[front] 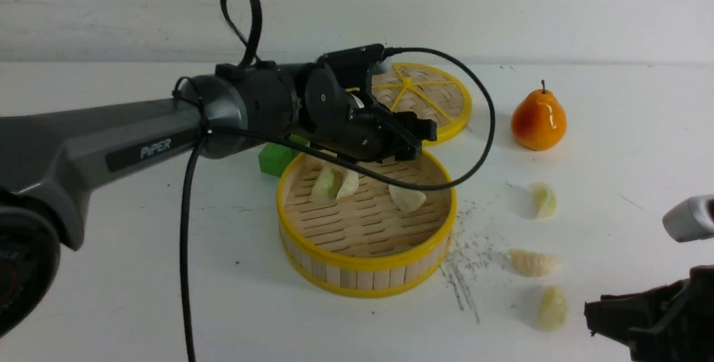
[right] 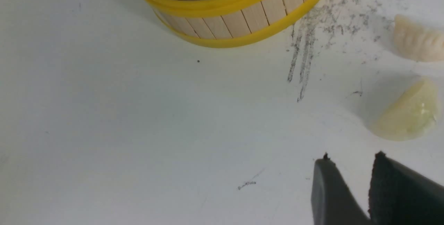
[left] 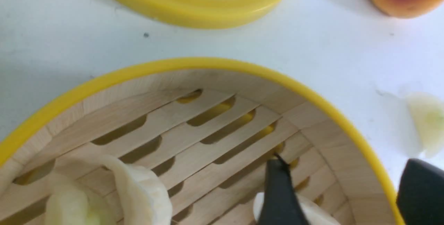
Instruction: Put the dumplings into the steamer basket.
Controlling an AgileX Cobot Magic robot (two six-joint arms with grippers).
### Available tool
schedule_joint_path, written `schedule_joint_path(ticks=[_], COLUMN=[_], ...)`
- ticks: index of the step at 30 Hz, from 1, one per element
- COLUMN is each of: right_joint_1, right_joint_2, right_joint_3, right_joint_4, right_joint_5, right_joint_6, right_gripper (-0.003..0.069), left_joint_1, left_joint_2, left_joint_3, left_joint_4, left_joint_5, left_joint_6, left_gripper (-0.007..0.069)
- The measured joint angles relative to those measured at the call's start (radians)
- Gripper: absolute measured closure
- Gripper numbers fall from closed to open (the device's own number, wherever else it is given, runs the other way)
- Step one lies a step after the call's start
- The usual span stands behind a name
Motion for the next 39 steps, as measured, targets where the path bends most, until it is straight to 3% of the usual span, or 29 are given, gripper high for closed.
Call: schedule_joint_path(ticks=[3,6,9,21,27,34,39], right_joint_1=[0.0,0.0,0.0,0.0,0.0,0.0,0.0], right_joint_2=[0.0,0.0,0.0,0.0,0.0,0.0,0.0], right_joint_3=[0.0,0.0,0.0,0.0,0.0,0.0,0.0], right_joint_4=[0.001,0.004,0.005,0.008,0.008,0.008,0.008], right_joint_5=[0.0,-0.001,-0.001,-0.001,-0.001,-0.001,-0.001], right_joint_6=[0.0,0.0,0.0,0.0,0.0,0.0,0.0], right_gripper=[0.0477,0.0474,0.0474,0.0476,0.0475,0.0474,0.0471], left_joint_1=[0.0,0.0,-0.001,-0.001,-0.002,-0.001,-0.001], left_joint_2=[-0.001,0.013,0.026,0.065,0.065,0.09,0.099], left_joint_3=[0.0,0.0,0.0,0.0,0.0,0.0,-0.002], left_joint_4=[0.0,-0.044,-0.097,-0.277,-0.377,-0.338,-0.207], left_joint_5=[0.04,0.111,0.119,0.153,0.067,0.005,0.117], left_joint_6=[0.006,0.011,0.018,0.061,0.228,0.328,0.338], left_gripper=[0.0325,0.053,0.0637,0.0637,0.0637,0.0637,0.0637])
